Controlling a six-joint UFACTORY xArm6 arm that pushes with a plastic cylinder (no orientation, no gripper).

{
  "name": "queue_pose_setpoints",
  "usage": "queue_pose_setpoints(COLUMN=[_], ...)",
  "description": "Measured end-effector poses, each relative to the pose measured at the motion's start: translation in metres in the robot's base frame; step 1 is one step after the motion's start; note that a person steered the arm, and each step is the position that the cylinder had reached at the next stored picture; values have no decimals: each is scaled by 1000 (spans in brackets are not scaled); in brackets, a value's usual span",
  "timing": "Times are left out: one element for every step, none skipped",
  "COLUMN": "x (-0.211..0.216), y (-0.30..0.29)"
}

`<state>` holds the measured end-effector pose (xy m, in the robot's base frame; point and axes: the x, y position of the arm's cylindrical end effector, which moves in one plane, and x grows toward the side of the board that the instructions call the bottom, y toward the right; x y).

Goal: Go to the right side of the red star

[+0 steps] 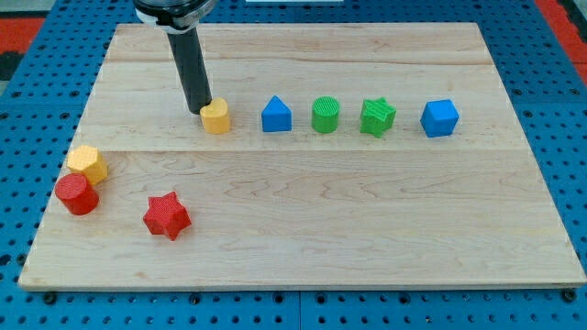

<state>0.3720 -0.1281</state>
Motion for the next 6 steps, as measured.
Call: queue_pose_setpoints(x=[18,52,55,55,68,133], y=[-39,-45,-27,-19,14,54])
